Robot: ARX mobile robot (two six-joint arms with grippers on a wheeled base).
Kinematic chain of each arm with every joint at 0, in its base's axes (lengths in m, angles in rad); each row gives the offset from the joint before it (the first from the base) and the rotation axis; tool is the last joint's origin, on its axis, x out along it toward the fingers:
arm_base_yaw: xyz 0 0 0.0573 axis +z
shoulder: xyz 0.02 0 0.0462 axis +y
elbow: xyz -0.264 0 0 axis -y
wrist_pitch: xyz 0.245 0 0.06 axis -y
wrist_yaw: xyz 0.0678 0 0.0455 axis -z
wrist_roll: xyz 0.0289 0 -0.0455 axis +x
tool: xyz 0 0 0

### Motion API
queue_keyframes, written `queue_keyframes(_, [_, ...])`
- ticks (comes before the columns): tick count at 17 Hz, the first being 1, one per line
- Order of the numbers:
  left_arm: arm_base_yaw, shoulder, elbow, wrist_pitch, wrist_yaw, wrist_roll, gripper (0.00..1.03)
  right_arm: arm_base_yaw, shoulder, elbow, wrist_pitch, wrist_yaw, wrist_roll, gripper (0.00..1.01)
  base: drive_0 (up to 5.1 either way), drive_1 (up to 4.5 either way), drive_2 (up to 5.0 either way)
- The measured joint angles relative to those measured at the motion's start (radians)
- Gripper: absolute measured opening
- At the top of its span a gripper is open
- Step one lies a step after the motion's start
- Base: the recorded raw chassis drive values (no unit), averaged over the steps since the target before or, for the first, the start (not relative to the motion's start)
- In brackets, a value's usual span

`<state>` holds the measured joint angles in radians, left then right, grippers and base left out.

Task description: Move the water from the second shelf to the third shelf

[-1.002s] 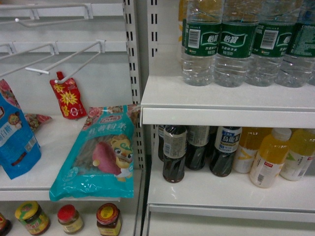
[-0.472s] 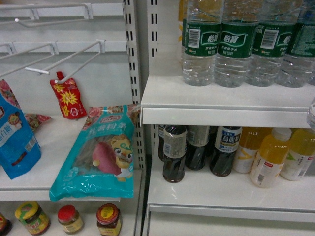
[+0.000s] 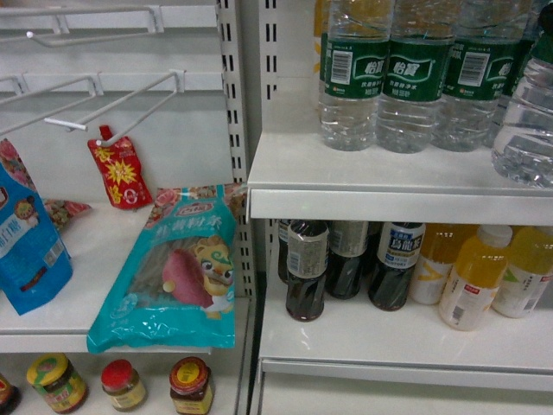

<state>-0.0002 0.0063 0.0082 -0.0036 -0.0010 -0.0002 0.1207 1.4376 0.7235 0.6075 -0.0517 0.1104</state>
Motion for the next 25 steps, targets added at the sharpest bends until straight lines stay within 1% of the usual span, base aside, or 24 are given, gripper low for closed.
queue_keyframes(5, [0.0,0.0,0.0,0.0,0.0,0.0,0.98,-0.006,0.107,0.044,0.033,0.024,0.001,0.43,0.0,0.0,0.0])
queue_keyframes(15, [0.0,0.0,0.0,0.0,0.0,0.0,0.98,-0.011,0.206,0.106,0.065,0.06,-0.004,0.43,0.0,0.0,0.0])
queue_keyframes(19, [0.0,0.0,0.0,0.0,0.0,0.0,0.98,-0.01,0.224,0.114,0.08,0.061,-0.011,0.43,0.0,0.0,0.0])
queue_keyframes(25, [0.0,0.0,0.0,0.0,0.0,0.0,0.98,-0.01,0.245,0.124,0.098,0.06,-0.011,0.43,0.0,0.0,0.0])
